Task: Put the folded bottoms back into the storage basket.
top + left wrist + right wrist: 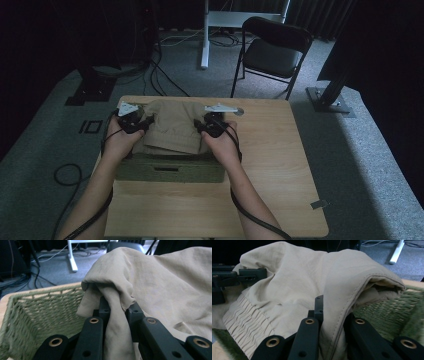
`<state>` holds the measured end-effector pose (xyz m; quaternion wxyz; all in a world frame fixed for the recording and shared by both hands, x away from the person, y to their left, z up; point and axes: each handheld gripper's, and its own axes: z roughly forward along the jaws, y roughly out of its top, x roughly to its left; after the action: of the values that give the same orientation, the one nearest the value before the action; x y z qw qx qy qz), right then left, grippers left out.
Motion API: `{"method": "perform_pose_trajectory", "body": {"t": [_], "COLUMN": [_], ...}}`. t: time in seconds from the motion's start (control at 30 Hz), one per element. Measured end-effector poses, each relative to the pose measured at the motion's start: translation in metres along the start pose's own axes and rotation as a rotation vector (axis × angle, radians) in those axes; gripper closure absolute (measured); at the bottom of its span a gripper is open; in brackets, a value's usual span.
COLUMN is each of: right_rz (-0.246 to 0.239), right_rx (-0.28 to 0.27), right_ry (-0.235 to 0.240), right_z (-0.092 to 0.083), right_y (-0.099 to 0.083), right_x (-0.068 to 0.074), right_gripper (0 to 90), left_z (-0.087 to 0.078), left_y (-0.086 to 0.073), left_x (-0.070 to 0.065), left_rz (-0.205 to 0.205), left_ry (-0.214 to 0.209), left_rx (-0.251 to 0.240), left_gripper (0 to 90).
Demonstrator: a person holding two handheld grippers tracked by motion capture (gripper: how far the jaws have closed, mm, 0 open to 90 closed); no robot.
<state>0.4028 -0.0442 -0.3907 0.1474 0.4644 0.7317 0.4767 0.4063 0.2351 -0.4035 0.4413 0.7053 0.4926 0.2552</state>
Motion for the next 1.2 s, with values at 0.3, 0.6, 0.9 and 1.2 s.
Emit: {"method": "perform_pose_trajectory", "body": {"t": [0.3, 0.6, 0.9, 1.2], "right_rz": [0.01, 0.042, 0.046, 0.042], "right_rx": [0.049, 0.107, 0.145, 0.215], "right_ry": [-0.016, -0.048, -0.065, -0.087], "right_z": [0.039, 0.059, 0.08, 0.101], "right_y": [-0.018, -0.028, -0.034, -0.049], "right_x": [-0.001, -0.01, -0.012, -0.016], "right_gripper": [82.6, 82.6, 82.4, 81.7], "left_z": [0.023, 0.049, 0.06, 0.072], "left_y": [-0.018, -0.035, -0.045, -0.053], "left_x": [0.014, 0.016, 0.026, 0.025], "left_rz": [-0.019, -0.036, -0.066, -0.045], "left_ry": [0.043, 0.06, 0.062, 0.07], "left_rx": [0.057, 0.134, 0.156, 0.206], "left_gripper": [79.6, 79.5, 79.0, 78.9]}}
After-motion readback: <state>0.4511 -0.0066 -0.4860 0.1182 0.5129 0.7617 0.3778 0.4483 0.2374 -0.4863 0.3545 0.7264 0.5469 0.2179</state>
